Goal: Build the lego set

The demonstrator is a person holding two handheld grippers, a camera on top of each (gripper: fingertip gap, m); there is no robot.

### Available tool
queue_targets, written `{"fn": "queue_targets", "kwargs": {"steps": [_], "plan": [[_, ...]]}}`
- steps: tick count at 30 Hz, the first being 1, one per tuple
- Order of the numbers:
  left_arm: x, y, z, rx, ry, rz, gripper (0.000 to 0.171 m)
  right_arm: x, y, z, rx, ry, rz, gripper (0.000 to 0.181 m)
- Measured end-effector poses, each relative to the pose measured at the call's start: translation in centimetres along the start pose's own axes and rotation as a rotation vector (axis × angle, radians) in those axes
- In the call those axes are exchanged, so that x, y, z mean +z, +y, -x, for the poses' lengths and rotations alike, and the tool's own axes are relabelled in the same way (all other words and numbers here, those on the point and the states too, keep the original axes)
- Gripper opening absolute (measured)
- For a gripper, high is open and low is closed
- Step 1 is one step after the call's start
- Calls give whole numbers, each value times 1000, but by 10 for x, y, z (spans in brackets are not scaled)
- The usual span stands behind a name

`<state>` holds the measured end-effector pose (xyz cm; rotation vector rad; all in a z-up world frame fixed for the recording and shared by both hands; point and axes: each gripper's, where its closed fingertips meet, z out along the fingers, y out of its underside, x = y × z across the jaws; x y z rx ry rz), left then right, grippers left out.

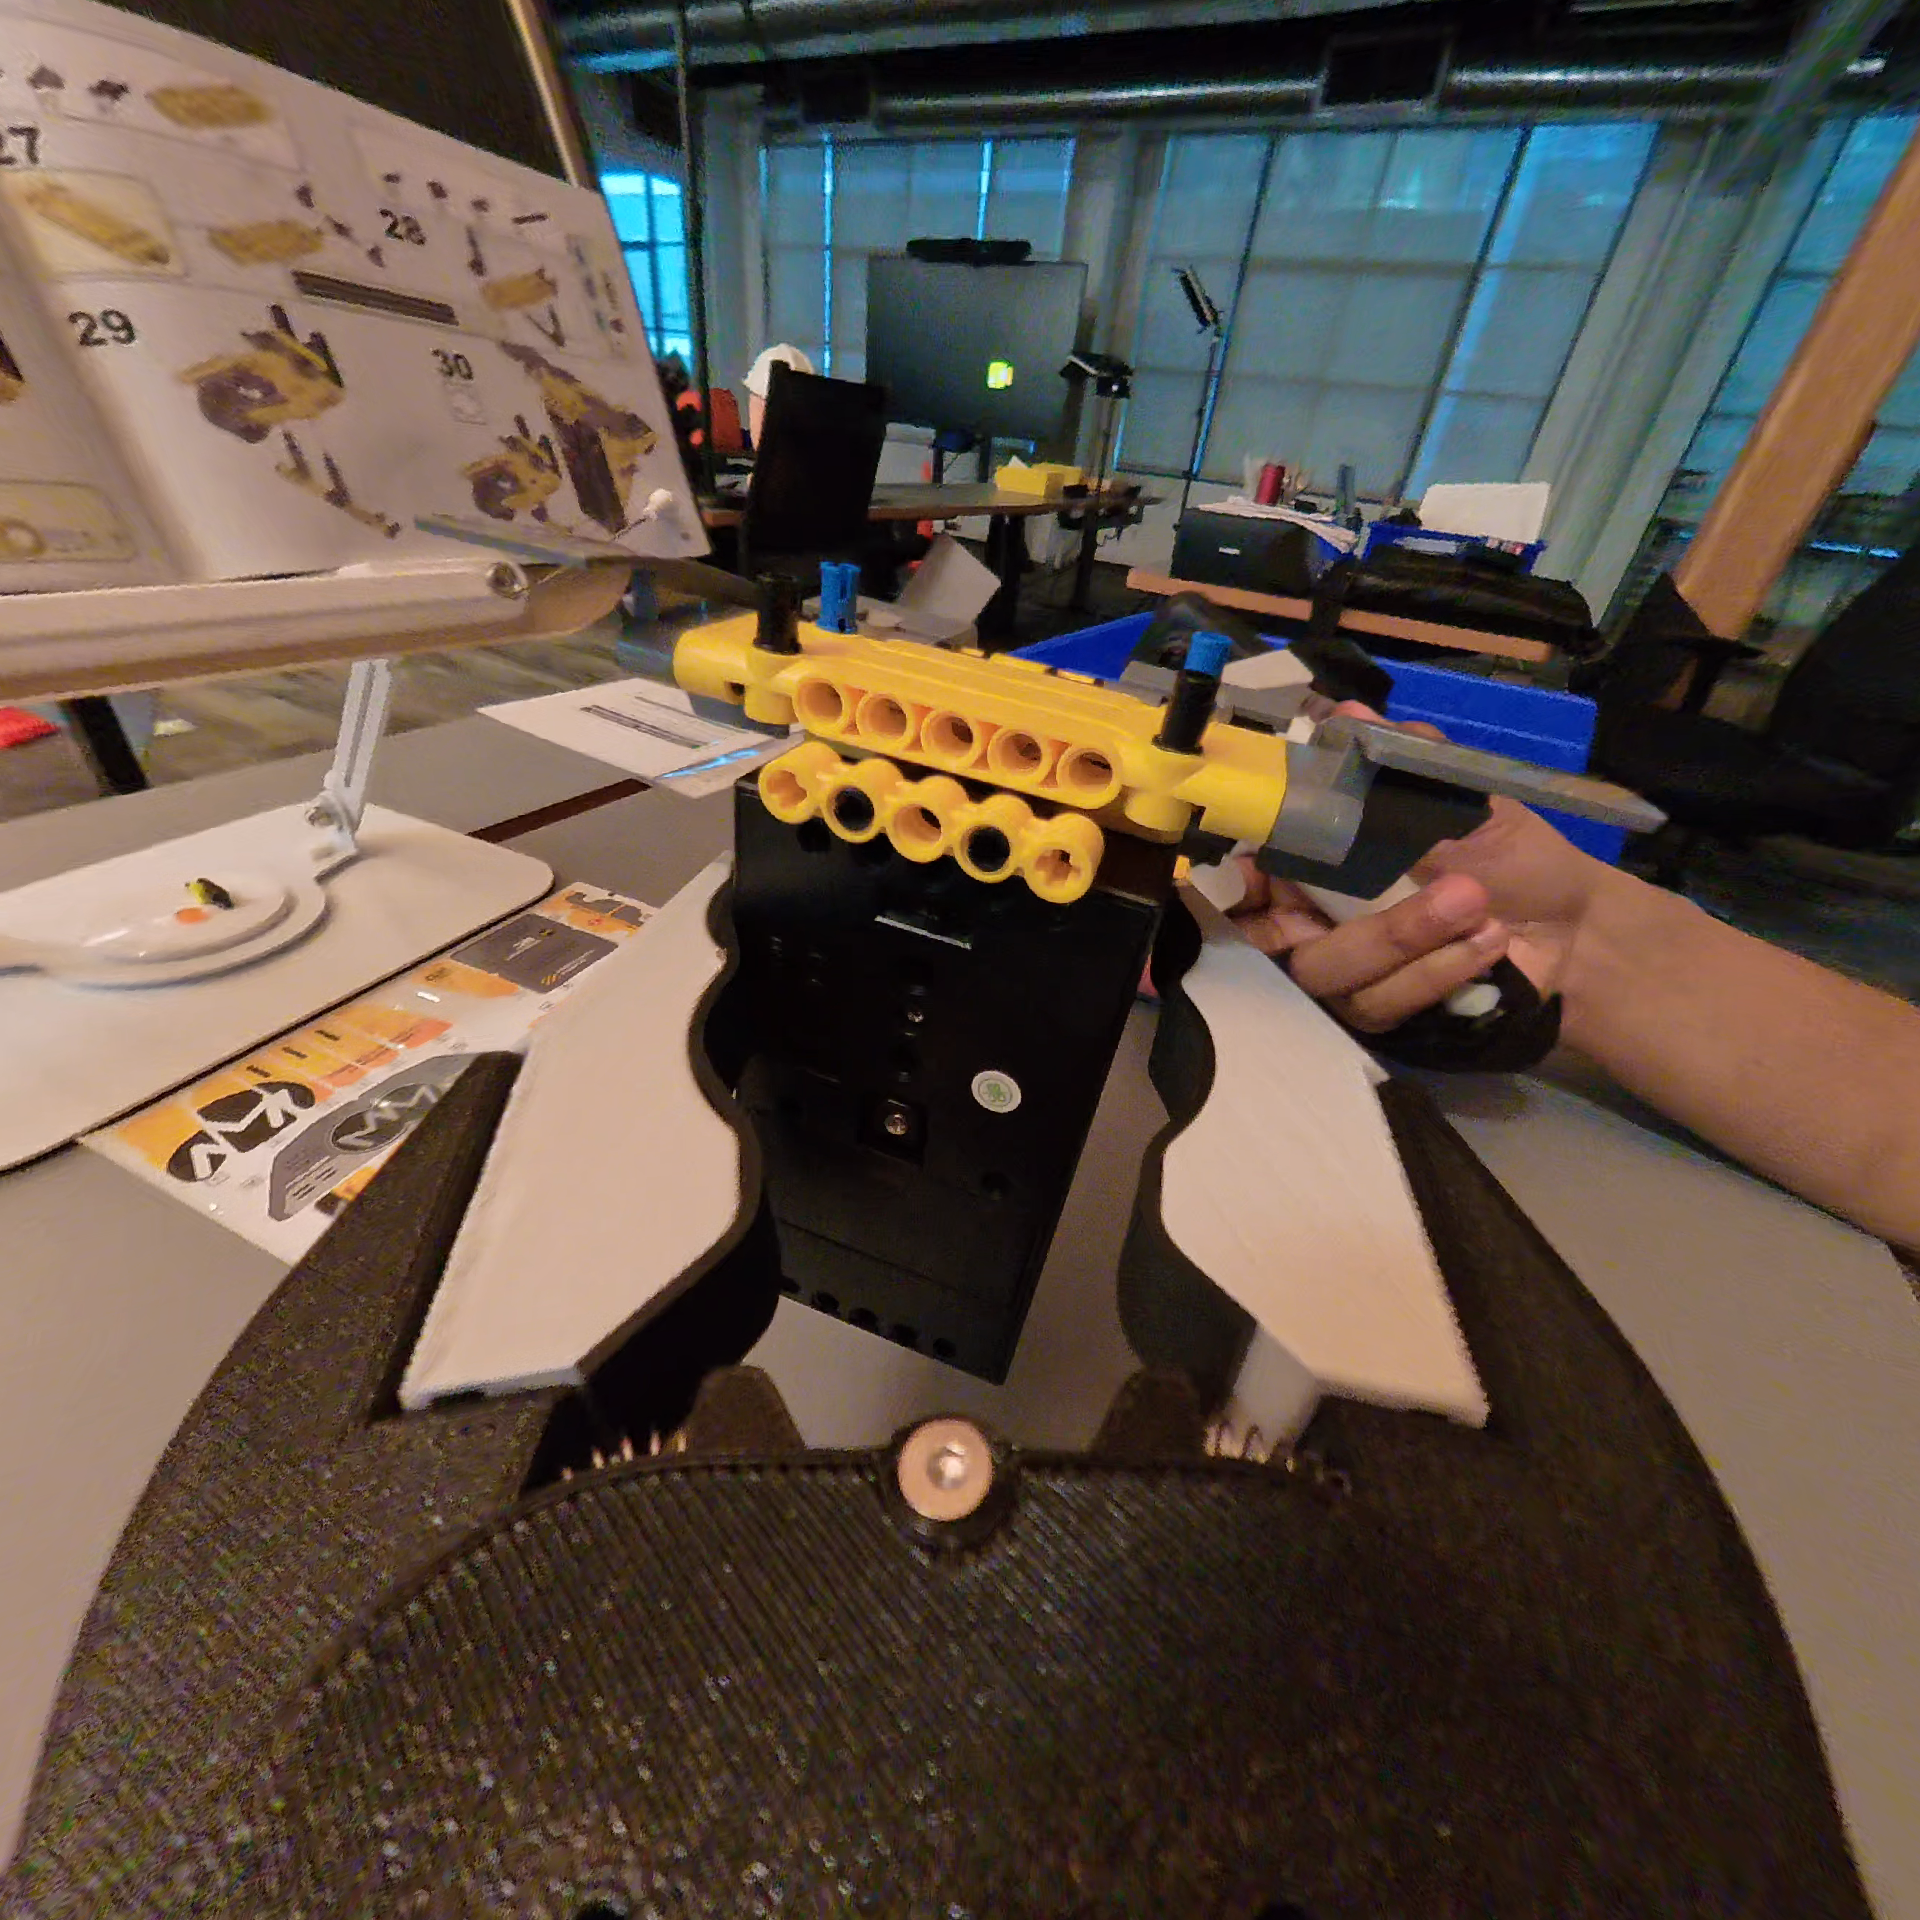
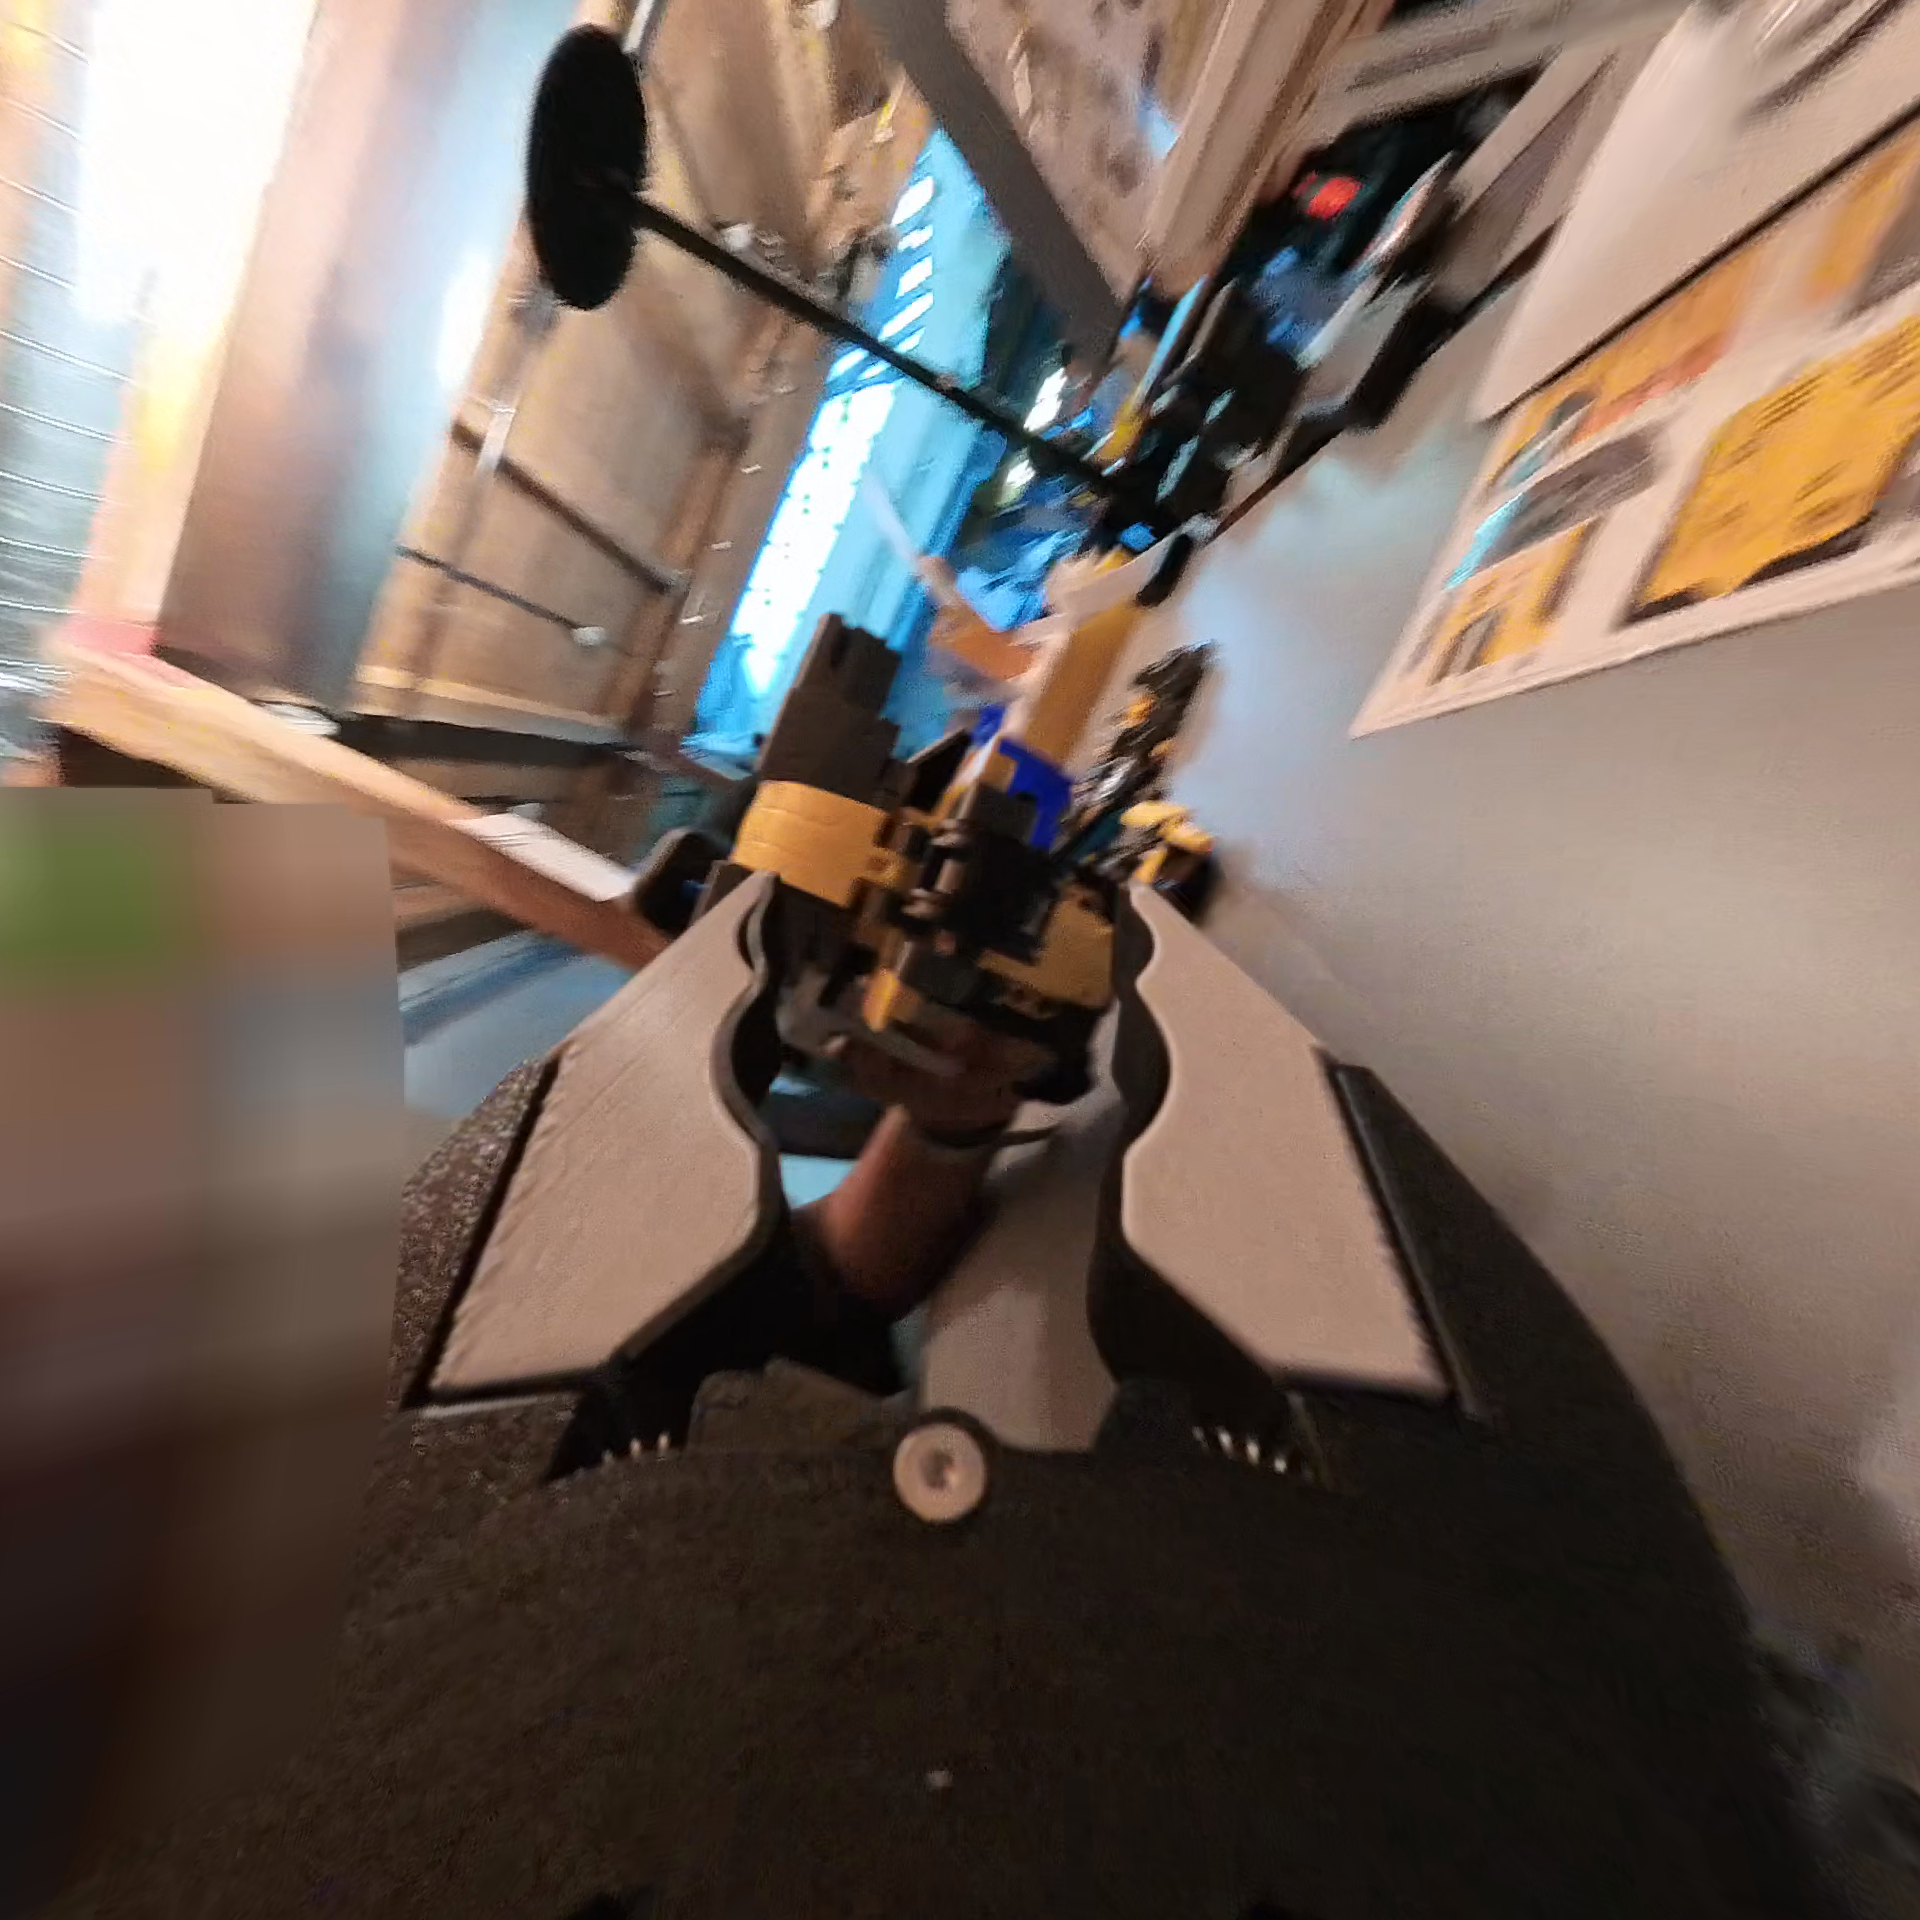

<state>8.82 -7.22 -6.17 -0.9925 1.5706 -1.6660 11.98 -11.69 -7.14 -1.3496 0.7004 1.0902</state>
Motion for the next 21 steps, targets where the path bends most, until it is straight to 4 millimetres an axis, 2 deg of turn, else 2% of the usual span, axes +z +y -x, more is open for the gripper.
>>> {"fn": "queue_targets", "kwargs": {"steps": [2,4,8,11,14,21], "plan": [[2,3,-5,1,19,3,75,6,12,0,50,-25,64,61],[5,9,-9,-10,36,21,74,12,21,-11,24,45,104,46],[11,28,-8,-41,45,146,73,6,11,-16,-4,89,51,35],[15,46,1,7,-19,228,71,-1,6,-33,-29,210,35,36],[19,50,5,8,-42,253,69,-4,6,-45,-8,265,31,35],[24,51,5,78,-53,257,71,-13,-1,-54,-2,337,1,38]]}}
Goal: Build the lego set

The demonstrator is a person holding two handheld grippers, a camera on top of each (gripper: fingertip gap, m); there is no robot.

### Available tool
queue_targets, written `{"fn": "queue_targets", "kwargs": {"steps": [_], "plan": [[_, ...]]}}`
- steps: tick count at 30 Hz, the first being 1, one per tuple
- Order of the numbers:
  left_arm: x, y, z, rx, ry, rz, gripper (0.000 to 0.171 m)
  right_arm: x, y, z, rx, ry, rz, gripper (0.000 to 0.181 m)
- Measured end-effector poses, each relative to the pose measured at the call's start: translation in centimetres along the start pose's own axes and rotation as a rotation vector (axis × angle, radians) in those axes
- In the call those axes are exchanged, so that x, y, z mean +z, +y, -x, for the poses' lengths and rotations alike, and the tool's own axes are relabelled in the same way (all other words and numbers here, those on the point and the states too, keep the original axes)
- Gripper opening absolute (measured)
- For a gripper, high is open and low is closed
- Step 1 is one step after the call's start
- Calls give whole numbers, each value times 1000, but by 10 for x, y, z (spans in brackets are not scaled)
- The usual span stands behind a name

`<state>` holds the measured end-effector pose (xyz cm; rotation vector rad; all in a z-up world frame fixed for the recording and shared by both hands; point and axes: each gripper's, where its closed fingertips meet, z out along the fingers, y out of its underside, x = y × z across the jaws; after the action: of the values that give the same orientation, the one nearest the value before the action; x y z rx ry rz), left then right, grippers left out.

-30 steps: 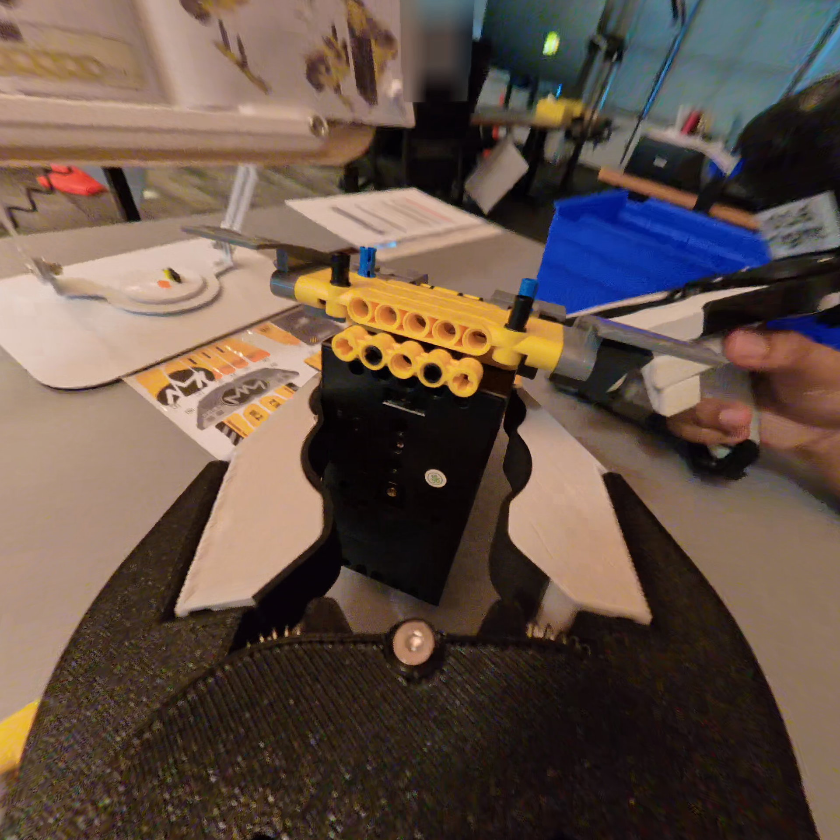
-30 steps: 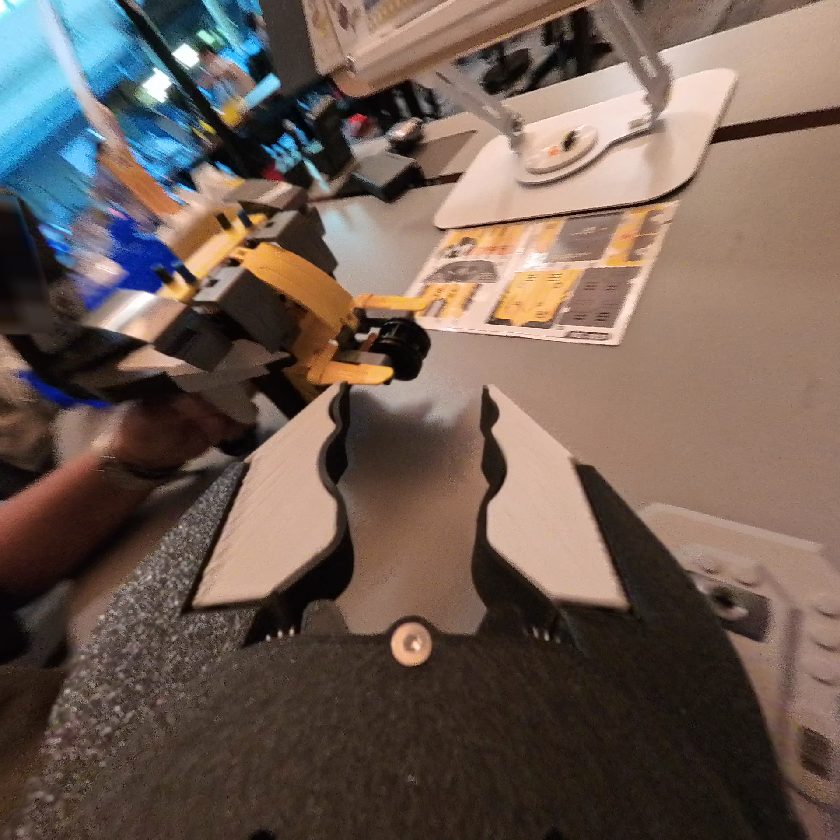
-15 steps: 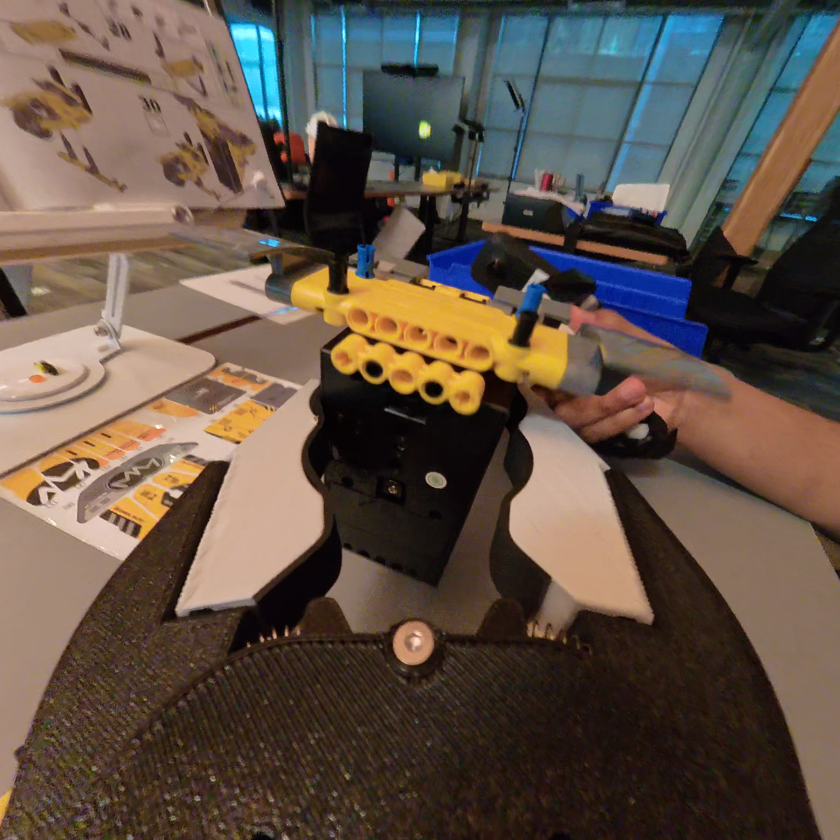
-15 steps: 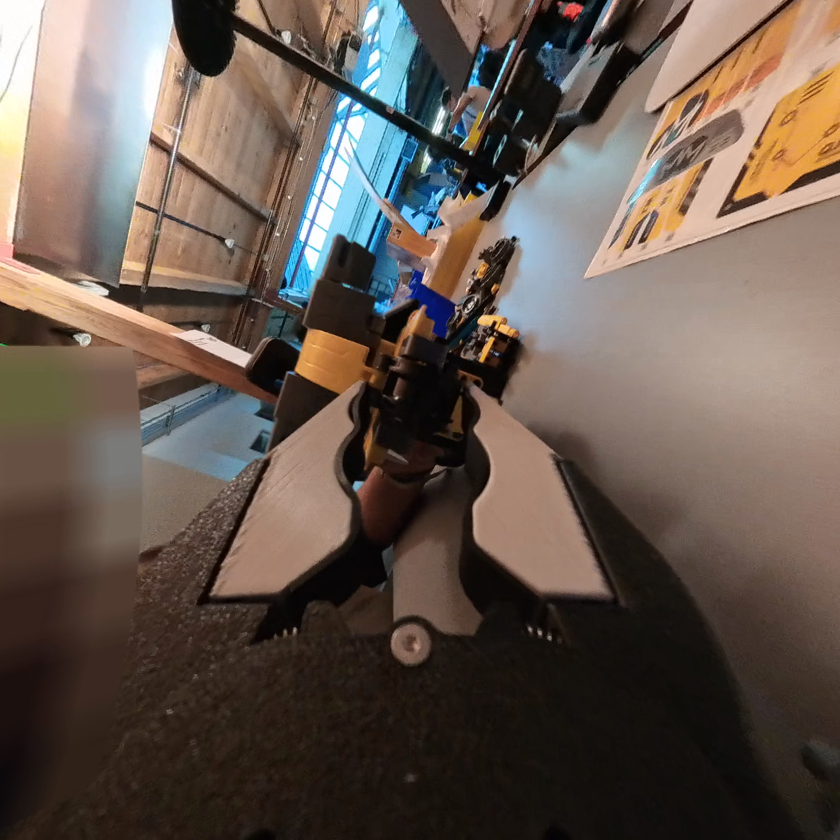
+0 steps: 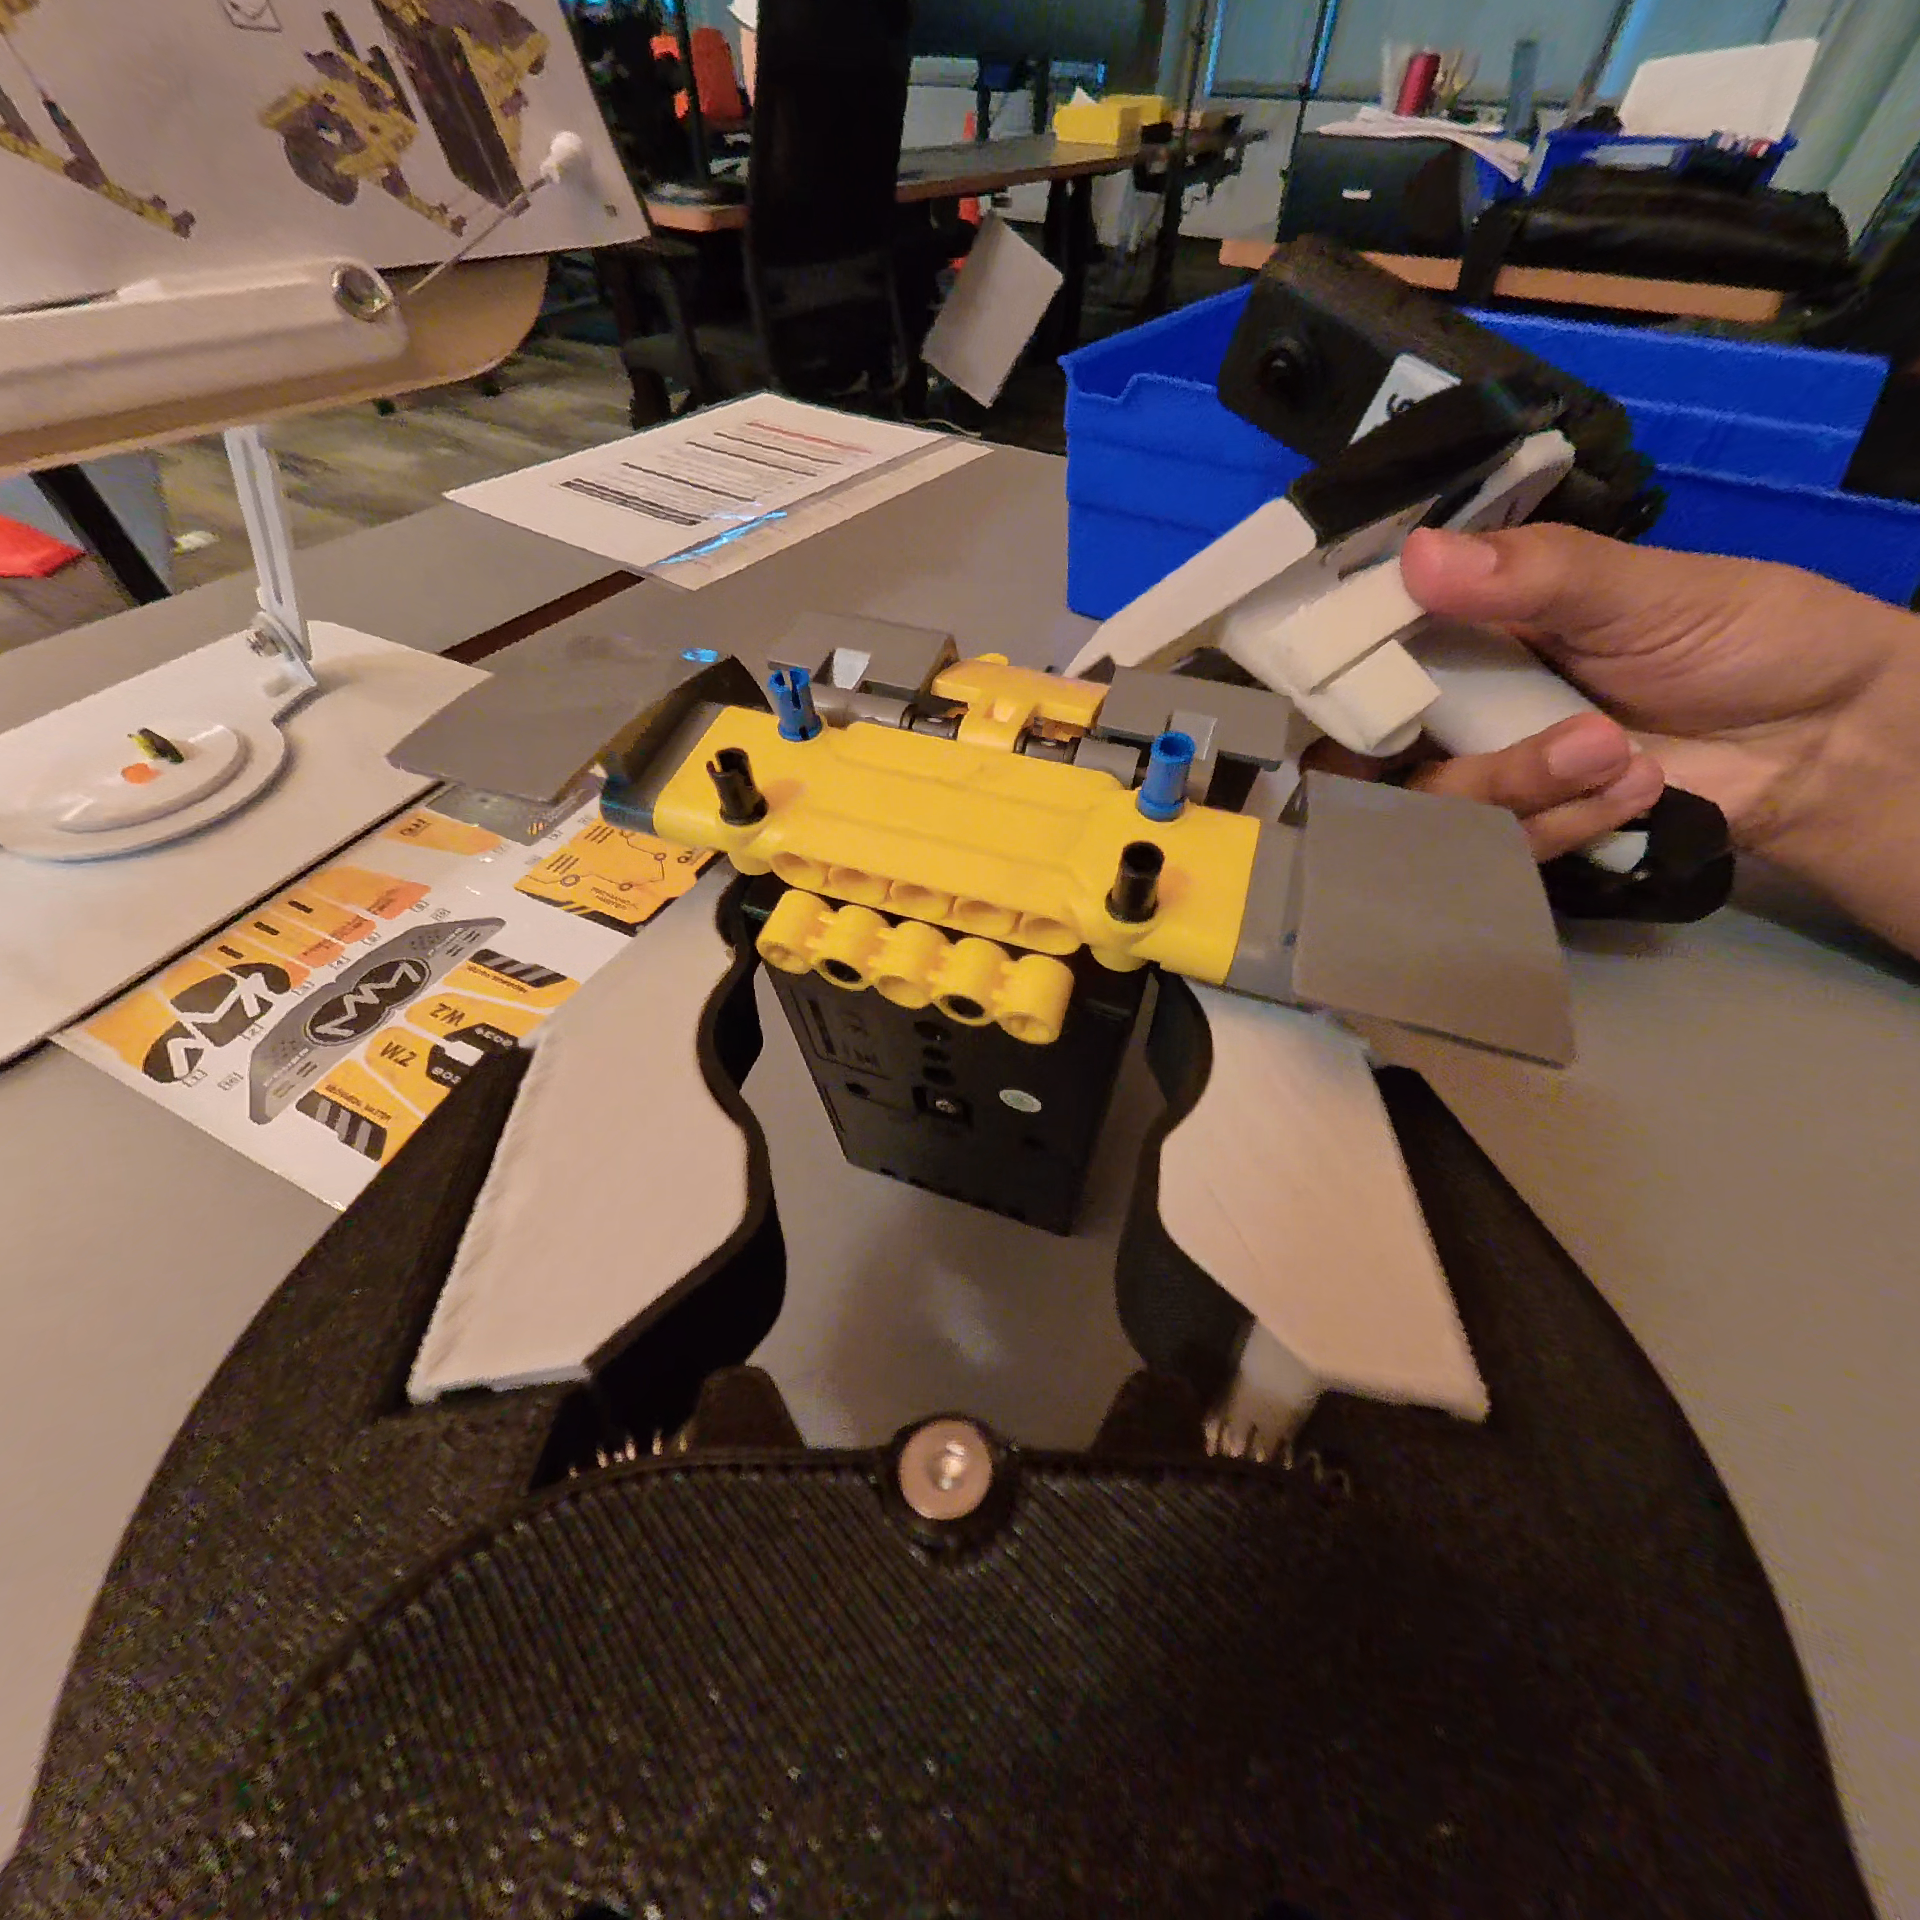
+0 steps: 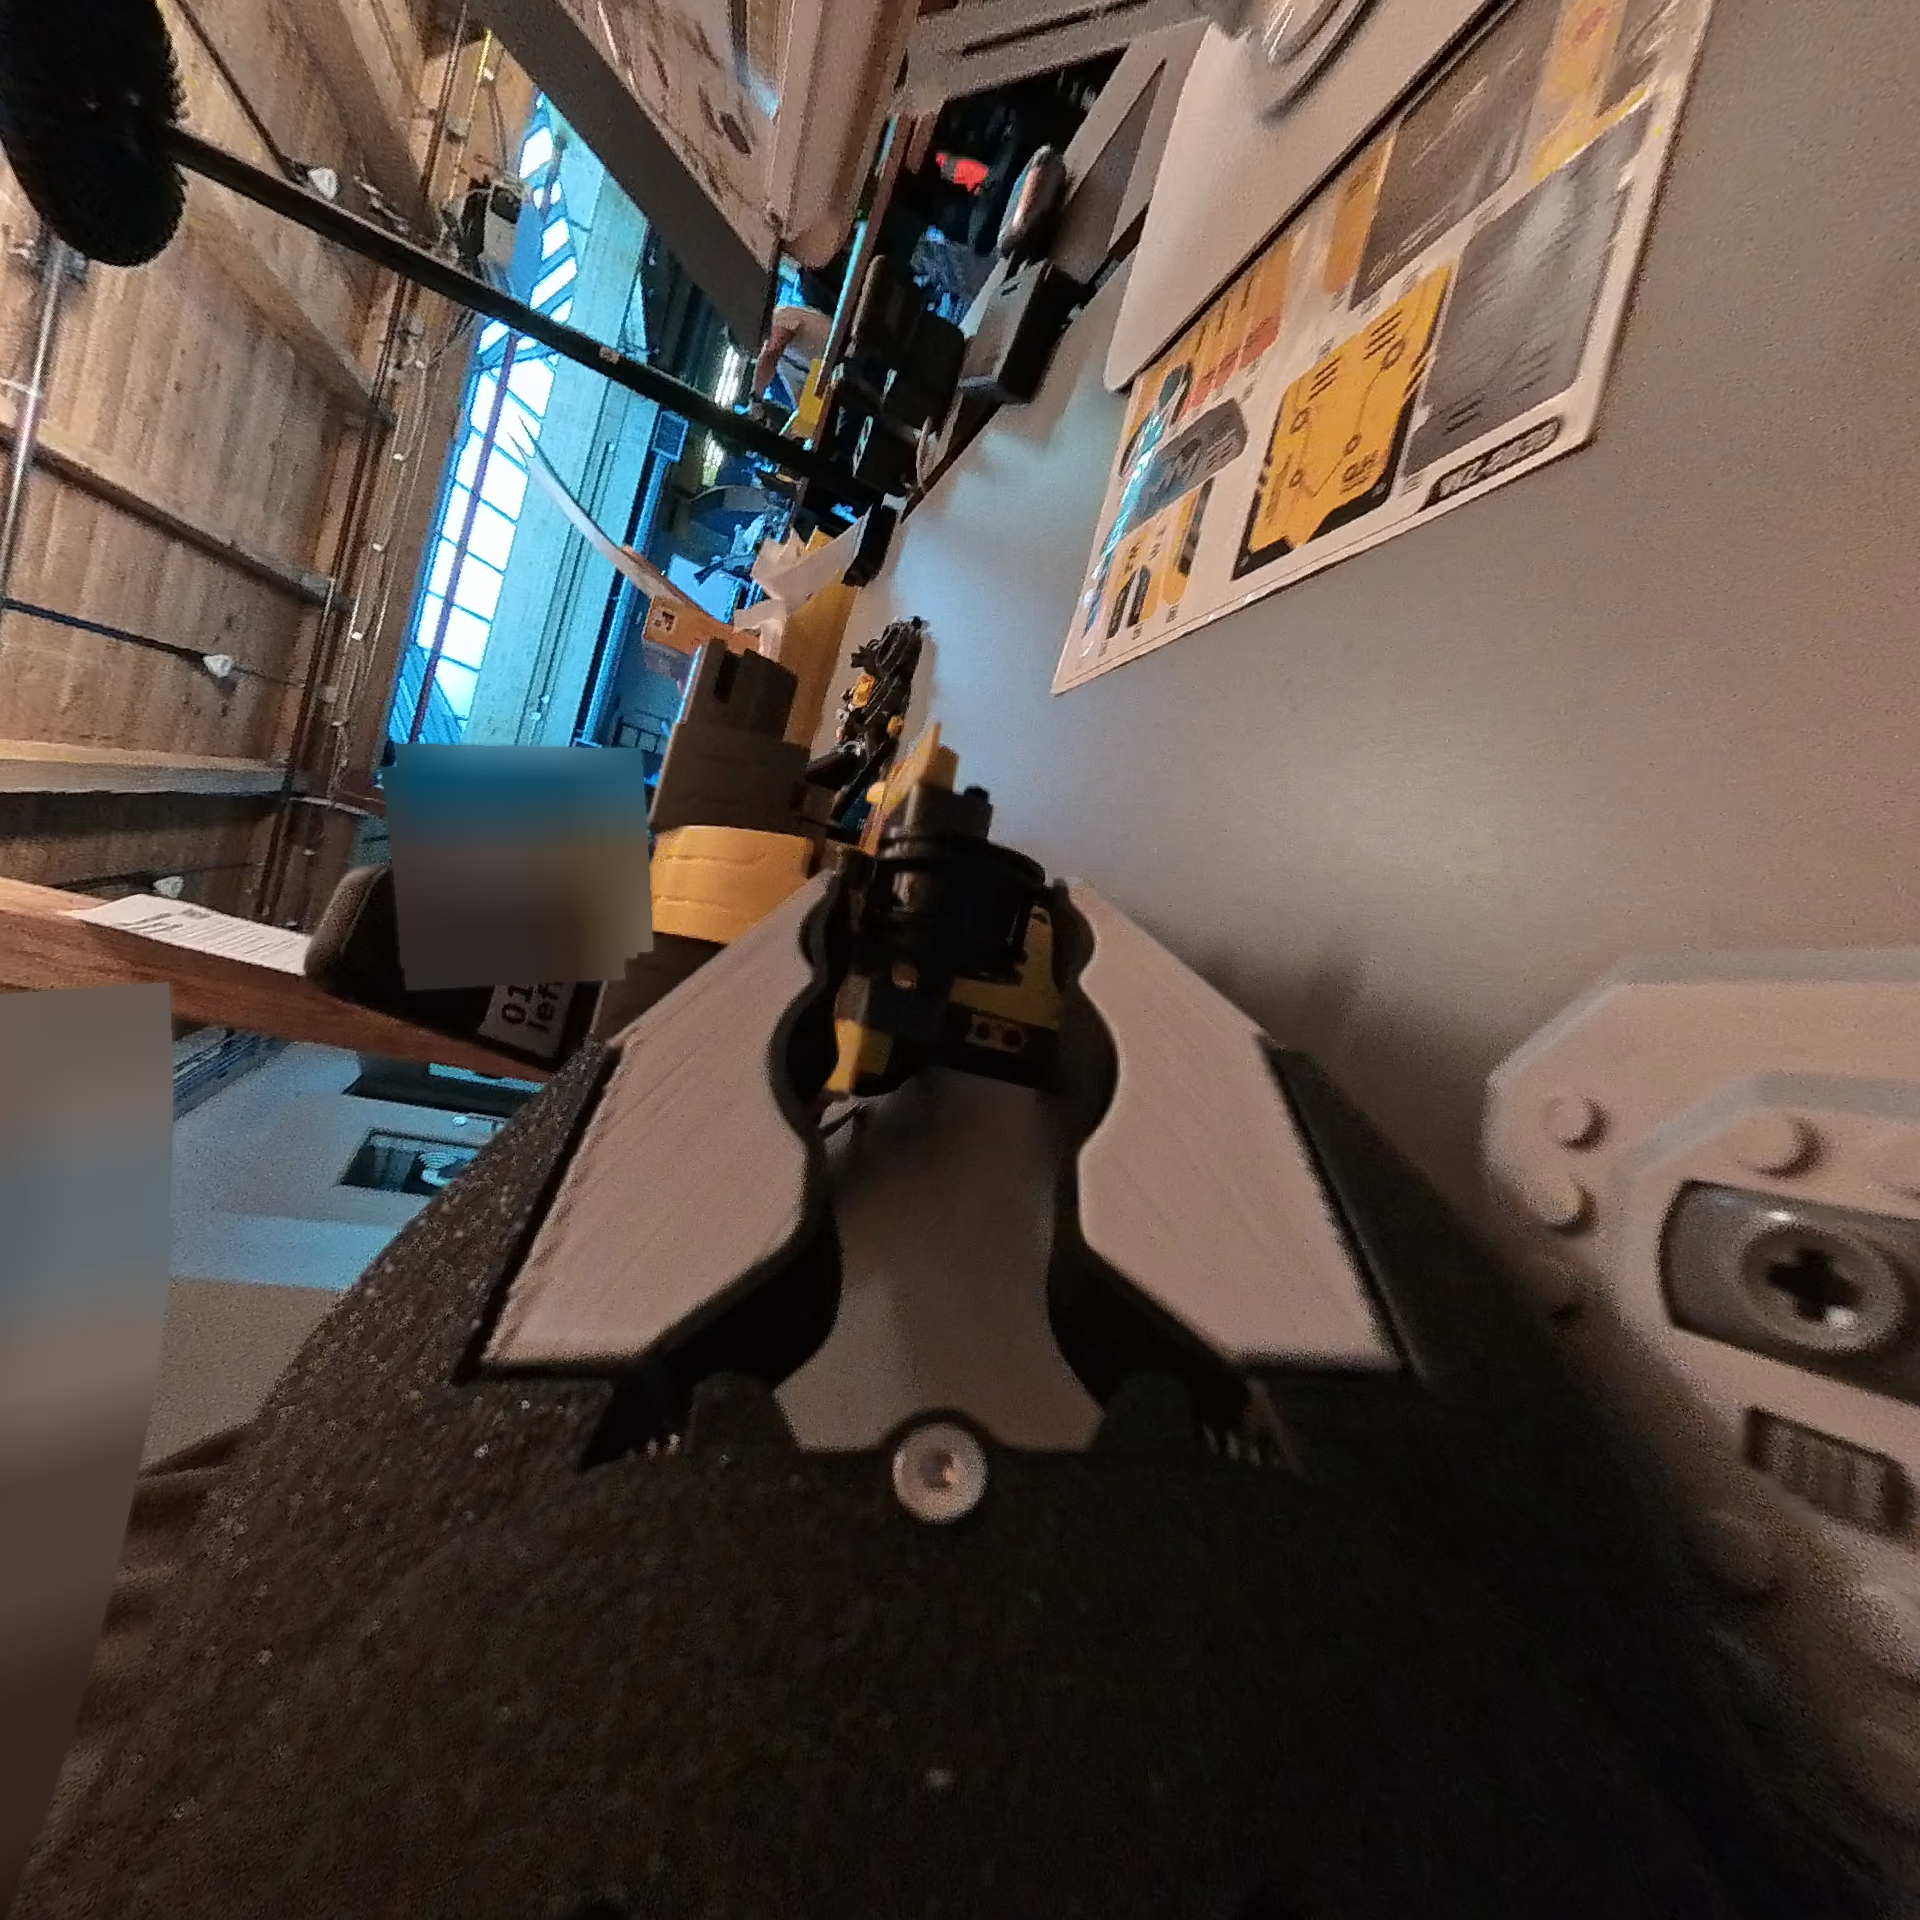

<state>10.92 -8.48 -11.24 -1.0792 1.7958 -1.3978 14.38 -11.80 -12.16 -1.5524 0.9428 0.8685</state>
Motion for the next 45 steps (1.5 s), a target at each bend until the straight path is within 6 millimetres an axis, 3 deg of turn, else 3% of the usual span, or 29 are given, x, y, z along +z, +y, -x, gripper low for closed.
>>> {"fn": "queue_targets", "kwargs": {"steps": [5,12,20,30,45], "plan": [[1,5,-2,34,-6,26,70,-8,-7,-2,-57,38,-7,67],[0,11,-1,43,-16,63,70,-9,-8,-7,-168,139,-12,68],[-4,32,7,92,-55,189,69,-8,-4,-1,-190,126,8,66],[-7,42,11,65,-47,247,72,-6,0,2,-210,118,29,67],[-13,72,-2,96,42,434,62,-3,2,4,-214,107,33,68]]}}
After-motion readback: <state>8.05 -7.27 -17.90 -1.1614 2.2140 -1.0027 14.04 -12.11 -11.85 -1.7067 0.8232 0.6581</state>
